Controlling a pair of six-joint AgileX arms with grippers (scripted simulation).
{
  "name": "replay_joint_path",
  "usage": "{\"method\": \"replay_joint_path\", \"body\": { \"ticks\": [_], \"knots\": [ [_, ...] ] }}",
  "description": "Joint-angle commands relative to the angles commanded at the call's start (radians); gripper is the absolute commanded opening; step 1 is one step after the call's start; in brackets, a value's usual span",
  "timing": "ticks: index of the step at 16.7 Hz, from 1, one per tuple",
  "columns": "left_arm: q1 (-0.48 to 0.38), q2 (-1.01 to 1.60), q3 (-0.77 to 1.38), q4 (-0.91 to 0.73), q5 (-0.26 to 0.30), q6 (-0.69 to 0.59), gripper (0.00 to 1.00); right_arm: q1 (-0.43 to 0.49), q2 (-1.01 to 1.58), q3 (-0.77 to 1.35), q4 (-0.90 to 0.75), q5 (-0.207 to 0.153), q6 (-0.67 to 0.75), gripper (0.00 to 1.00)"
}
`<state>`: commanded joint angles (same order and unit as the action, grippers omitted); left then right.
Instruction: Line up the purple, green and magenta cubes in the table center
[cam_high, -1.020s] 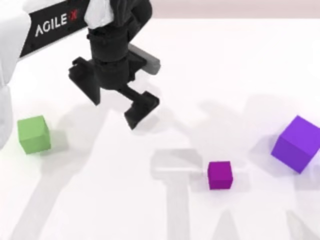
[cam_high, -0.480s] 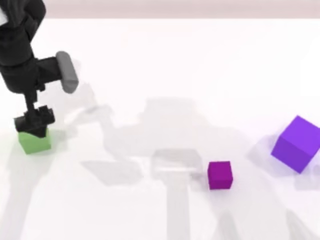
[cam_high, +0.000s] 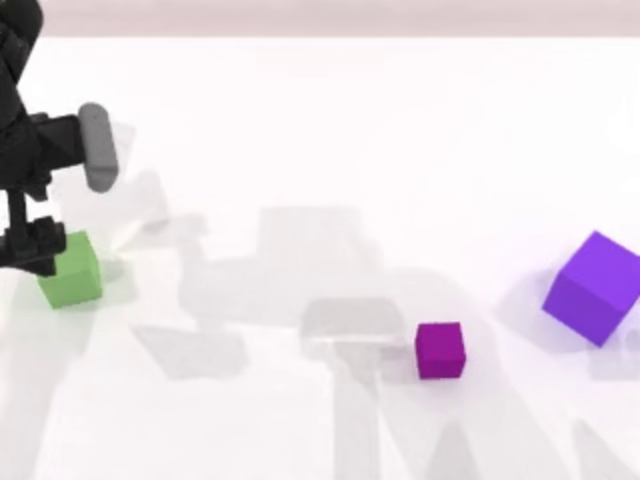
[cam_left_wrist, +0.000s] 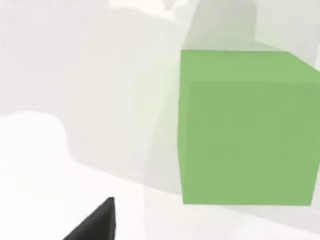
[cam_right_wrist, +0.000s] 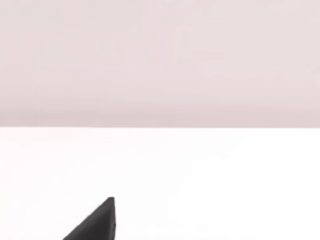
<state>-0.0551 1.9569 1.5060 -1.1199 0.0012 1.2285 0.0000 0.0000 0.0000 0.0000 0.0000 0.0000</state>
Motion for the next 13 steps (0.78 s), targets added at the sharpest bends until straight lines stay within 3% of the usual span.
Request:
{"method": "replay_joint_path", "body": {
  "ticks": [4, 13],
  "knots": [
    [-0.003, 0.017, -0.023, 0.038, 0.0, -0.002, 1.0, 0.0, 0.0, 0.0, 0.0, 0.0, 0.0, 1.0],
    [0.002, 0.125, -0.198, 0.323, 0.001, 0.004, 1.0, 0.0, 0.0, 0.0, 0.0, 0.0, 0.0, 1.0]
  ]
}}
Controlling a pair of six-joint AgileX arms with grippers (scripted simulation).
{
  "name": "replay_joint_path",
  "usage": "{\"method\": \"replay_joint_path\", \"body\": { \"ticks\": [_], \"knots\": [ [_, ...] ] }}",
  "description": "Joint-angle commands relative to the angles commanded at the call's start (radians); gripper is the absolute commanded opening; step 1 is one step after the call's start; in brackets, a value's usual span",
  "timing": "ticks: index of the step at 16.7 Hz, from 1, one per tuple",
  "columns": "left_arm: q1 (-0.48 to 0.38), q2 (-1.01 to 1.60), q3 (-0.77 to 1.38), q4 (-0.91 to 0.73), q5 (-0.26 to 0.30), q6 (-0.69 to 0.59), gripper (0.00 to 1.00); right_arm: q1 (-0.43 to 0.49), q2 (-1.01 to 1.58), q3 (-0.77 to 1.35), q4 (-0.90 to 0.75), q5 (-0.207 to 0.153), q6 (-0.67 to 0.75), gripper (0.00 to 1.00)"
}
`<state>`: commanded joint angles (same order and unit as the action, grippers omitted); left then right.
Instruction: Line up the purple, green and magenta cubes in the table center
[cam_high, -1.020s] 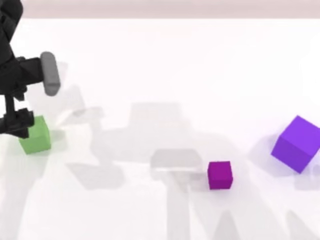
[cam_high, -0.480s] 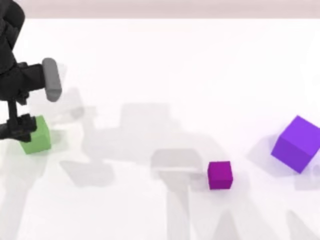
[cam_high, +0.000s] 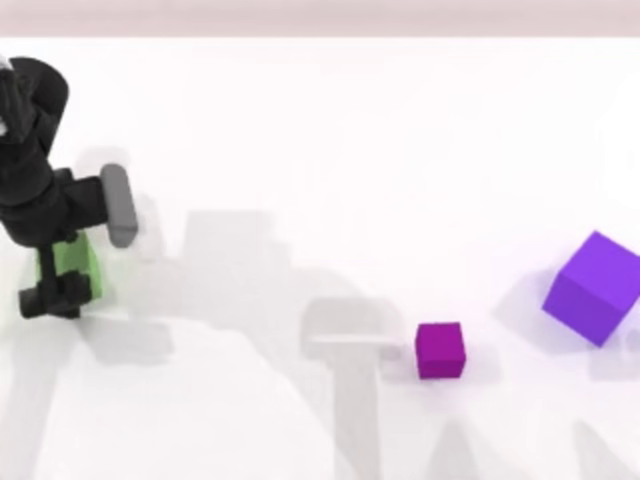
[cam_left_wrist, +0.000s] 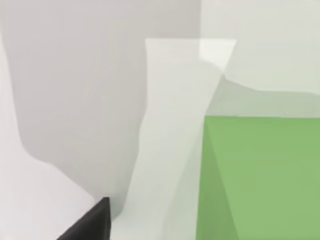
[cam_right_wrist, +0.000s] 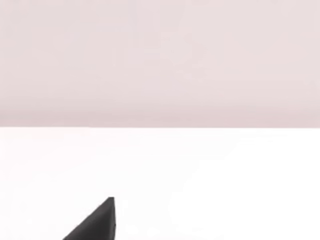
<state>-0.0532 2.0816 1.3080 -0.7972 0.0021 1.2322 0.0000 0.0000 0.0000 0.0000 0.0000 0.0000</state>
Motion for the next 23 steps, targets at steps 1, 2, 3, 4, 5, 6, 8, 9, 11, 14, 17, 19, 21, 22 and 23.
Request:
{"method": "replay_joint_path", "body": {
  "ticks": [1, 2, 3, 4, 5, 6, 8, 9, 11, 14, 17, 19, 21, 22, 23],
  "knots": [
    [0.0, 0.0, 0.0, 0.0, 0.0, 0.0, 1.0, 0.0, 0.0, 0.0, 0.0, 0.0, 0.0, 1.0],
    [0.0, 0.0, 0.0, 0.0, 0.0, 0.0, 1.0, 0.0, 0.0, 0.0, 0.0, 0.0, 0.0, 1.0],
    [0.0, 0.0, 0.0, 0.0, 0.0, 0.0, 1.0, 0.0, 0.0, 0.0, 0.0, 0.0, 0.0, 1.0],
    [0.0, 0.0, 0.0, 0.0, 0.0, 0.0, 0.92, 0.0, 0.0, 0.0, 0.0, 0.0, 0.0, 1.0],
    [0.0, 0.0, 0.0, 0.0, 0.0, 0.0, 0.85, 0.0, 0.0, 0.0, 0.0, 0.0, 0.0, 1.0],
    [0.0, 0.0, 0.0, 0.0, 0.0, 0.0, 0.77, 0.0, 0.0, 0.0, 0.0, 0.0, 0.0, 1.0],
    [0.0, 0.0, 0.0, 0.0, 0.0, 0.0, 0.62, 0.0, 0.0, 0.0, 0.0, 0.0, 0.0, 1.0],
    [0.0, 0.0, 0.0, 0.0, 0.0, 0.0, 0.55, 0.0, 0.0, 0.0, 0.0, 0.0, 0.0, 1.0],
    [0.0, 0.0, 0.0, 0.0, 0.0, 0.0, 0.4, 0.0, 0.0, 0.0, 0.0, 0.0, 0.0, 1.0],
    [0.0, 0.0, 0.0, 0.0, 0.0, 0.0, 0.17, 0.0, 0.0, 0.0, 0.0, 0.0, 0.0, 1.0],
    [0.0, 0.0, 0.0, 0.0, 0.0, 0.0, 0.0, 0.0, 0.0, 0.0, 0.0, 0.0, 0.0, 1.0],
    [0.0, 0.0, 0.0, 0.0, 0.0, 0.0, 0.0, 0.0, 0.0, 0.0, 0.0, 0.0, 0.0, 1.0],
    [0.0, 0.0, 0.0, 0.0, 0.0, 0.0, 0.0, 0.0, 0.0, 0.0, 0.0, 0.0, 0.0, 1.0],
    [0.0, 0.0, 0.0, 0.0, 0.0, 0.0, 0.0, 0.0, 0.0, 0.0, 0.0, 0.0, 0.0, 1.0],
    [0.0, 0.0, 0.0, 0.0, 0.0, 0.0, 0.0, 0.0, 0.0, 0.0, 0.0, 0.0, 0.0, 1.0]
  ]
}}
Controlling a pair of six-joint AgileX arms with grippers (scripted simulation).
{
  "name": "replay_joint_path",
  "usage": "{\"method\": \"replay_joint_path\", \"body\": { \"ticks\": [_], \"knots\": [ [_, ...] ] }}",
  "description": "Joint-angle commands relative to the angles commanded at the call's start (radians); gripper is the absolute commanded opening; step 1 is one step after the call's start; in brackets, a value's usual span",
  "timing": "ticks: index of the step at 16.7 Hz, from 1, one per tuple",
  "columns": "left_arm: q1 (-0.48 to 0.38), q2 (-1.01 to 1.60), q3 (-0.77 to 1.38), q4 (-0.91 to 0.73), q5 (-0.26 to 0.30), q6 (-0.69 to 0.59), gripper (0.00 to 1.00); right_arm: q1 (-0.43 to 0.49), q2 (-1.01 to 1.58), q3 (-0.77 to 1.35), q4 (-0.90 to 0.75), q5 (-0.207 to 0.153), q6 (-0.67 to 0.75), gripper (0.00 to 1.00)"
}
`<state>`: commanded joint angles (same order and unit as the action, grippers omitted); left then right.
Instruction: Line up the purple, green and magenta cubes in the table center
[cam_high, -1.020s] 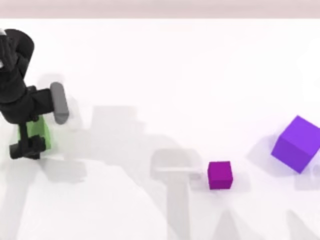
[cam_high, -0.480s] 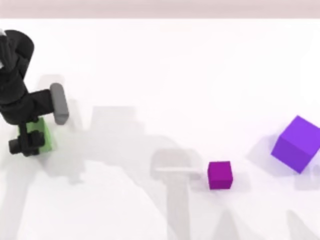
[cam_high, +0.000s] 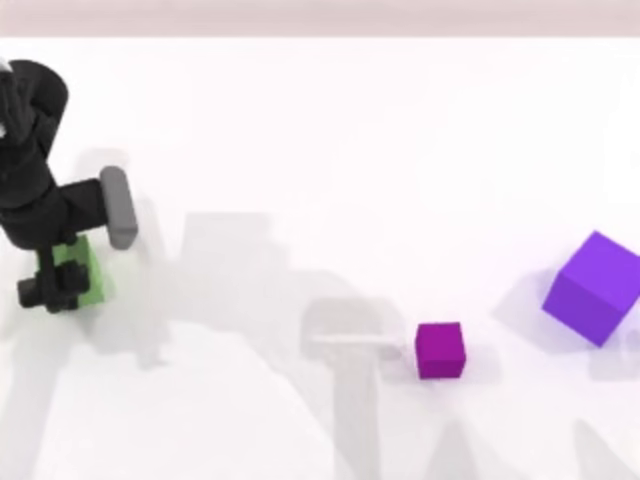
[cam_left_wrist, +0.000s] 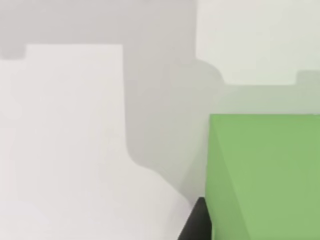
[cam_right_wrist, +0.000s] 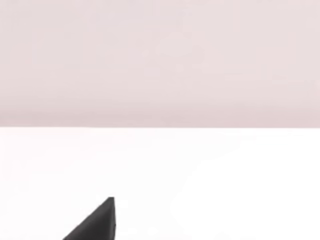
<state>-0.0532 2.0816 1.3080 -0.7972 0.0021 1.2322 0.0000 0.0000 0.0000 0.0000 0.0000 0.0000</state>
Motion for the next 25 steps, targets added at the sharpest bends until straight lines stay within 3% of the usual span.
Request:
{"method": "replay_joint_path", "body": {
  "ticks": [5, 11, 17, 21, 25],
  "knots": [
    [-0.001, -0.043, 0.032, -0.072, 0.009, -0.011, 0.0, 0.0, 0.0, 0.0, 0.0, 0.0, 0.0, 1.0],
    [0.015, -0.122, 0.152, -0.275, 0.008, -0.016, 0.0, 0.0, 0.0, 0.0, 0.0, 0.0, 0.0, 1.0],
    [-0.003, -0.12, 0.163, -0.281, 0.008, -0.023, 0.0, 0.0, 0.0, 0.0, 0.0, 0.0, 0.0, 1.0],
    [-0.15, -0.087, 0.221, -0.311, 0.007, -0.11, 0.0, 0.0, 0.0, 0.0, 0.0, 0.0, 0.0, 1.0],
    [-0.411, -0.041, 0.302, -0.356, 0.005, -0.258, 0.0, 0.0, 0.0, 0.0, 0.0, 0.0, 0.0, 1.0]
  ]
}}
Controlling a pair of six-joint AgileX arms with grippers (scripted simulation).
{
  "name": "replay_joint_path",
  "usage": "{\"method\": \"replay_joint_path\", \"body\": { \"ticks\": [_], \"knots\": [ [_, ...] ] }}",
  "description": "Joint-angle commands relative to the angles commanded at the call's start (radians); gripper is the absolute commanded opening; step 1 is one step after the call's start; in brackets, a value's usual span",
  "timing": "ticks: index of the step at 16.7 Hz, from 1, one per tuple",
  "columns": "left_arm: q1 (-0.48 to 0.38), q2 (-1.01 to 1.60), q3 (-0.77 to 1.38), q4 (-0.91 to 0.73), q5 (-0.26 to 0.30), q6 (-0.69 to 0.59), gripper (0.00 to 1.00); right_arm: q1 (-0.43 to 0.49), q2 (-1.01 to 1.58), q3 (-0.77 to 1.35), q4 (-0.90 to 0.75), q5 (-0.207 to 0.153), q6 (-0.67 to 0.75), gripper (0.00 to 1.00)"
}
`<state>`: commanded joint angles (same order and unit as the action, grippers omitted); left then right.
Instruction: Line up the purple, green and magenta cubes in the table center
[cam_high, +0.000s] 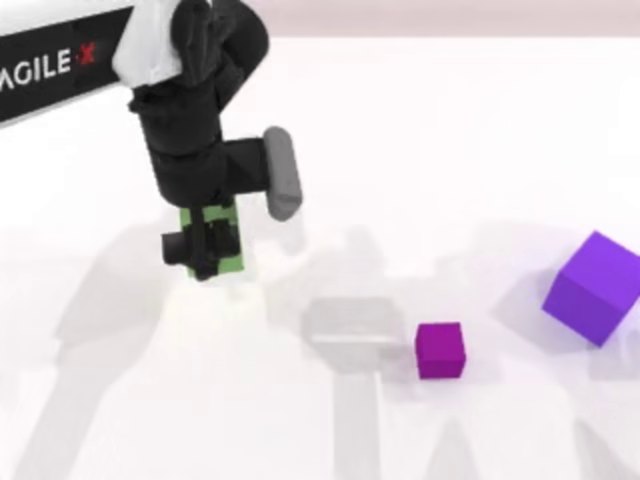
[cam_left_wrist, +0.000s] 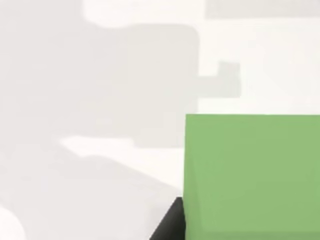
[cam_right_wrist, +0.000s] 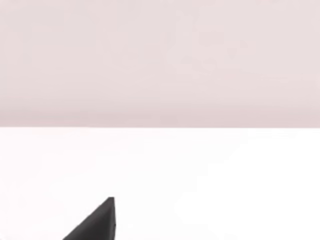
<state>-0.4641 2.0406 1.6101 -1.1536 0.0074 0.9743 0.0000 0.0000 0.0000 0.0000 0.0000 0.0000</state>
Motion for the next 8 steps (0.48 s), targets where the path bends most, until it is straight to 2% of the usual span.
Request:
{"method": "replay_joint_path", "body": {
  "ticks": [4, 6, 8],
  "knots": [
    [-0.257, 0.032, 0.076, -0.036, -0.003, -0.155, 0.0, 0.0, 0.0, 0.0, 0.0, 0.0, 0.0, 1.0],
    [-0.341, 0.039, 0.104, -0.046, -0.005, -0.213, 0.0, 0.0, 0.0, 0.0, 0.0, 0.0, 0.0, 1.0],
    [-0.383, 0.041, 0.119, -0.051, -0.007, -0.246, 0.0, 0.0, 0.0, 0.0, 0.0, 0.0, 0.0, 1.0]
  ]
}}
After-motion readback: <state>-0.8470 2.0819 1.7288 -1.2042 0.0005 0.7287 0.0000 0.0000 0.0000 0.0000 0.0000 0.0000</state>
